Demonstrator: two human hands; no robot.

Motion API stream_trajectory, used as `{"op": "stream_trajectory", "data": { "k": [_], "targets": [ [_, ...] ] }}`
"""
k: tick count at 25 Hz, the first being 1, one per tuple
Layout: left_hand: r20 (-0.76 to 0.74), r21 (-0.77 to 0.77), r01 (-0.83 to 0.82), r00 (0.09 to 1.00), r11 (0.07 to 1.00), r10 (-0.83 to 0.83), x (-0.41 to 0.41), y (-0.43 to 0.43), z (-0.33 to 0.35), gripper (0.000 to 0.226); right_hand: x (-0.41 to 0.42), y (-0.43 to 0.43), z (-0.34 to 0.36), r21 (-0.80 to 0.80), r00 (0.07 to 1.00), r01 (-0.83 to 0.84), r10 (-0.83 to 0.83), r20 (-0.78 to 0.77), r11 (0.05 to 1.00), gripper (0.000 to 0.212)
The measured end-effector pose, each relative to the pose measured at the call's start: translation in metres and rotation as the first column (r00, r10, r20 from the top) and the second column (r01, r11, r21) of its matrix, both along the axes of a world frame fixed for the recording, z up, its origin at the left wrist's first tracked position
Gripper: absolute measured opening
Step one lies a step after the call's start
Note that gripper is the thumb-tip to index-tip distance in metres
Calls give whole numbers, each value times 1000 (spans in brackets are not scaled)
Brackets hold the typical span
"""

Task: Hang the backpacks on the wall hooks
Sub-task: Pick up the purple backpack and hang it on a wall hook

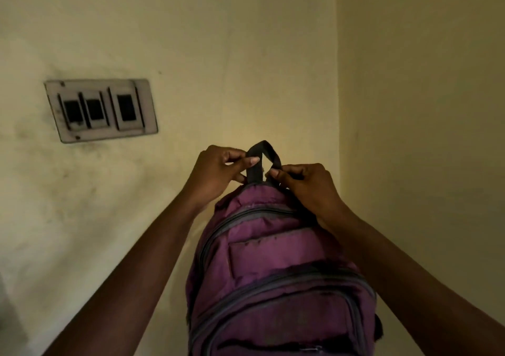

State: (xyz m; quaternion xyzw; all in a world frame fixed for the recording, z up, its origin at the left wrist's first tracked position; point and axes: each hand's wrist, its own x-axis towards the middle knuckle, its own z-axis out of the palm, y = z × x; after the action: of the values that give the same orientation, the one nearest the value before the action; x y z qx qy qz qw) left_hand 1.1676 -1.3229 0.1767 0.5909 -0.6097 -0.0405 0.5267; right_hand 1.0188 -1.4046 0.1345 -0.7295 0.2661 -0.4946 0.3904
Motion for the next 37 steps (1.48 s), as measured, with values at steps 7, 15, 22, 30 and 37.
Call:
{"op": "stream_trajectory", "data": {
  "k": [7, 15, 22, 30, 37],
  "targets": [
    [107, -244, -298, 937, 923, 331, 12, -62, 58, 26, 34, -62, 101, -139, 984, 91, -68, 163, 986, 27],
    [150, -709, -275, 841, 650, 519, 28, -110, 169, 23, 70, -122, 227, -443, 971, 142, -37, 236, 885, 28],
    [222, -793, -243, 739, 559, 636, 53, -153, 268, 27, 98, -162, 319, -535, 916, 337, -139, 377, 775, 32],
    [204, -853, -241, 663, 463, 720, 75, -173, 360, 28, 130, -188, 407, -587, 865, 424, -118, 487, 690, 34],
    [182, -859, -269, 635, 435, 751, 72, -177, 410, 34, 135, -198, 459, -587, 844, 464, -130, 520, 664, 33]
  ]
}}
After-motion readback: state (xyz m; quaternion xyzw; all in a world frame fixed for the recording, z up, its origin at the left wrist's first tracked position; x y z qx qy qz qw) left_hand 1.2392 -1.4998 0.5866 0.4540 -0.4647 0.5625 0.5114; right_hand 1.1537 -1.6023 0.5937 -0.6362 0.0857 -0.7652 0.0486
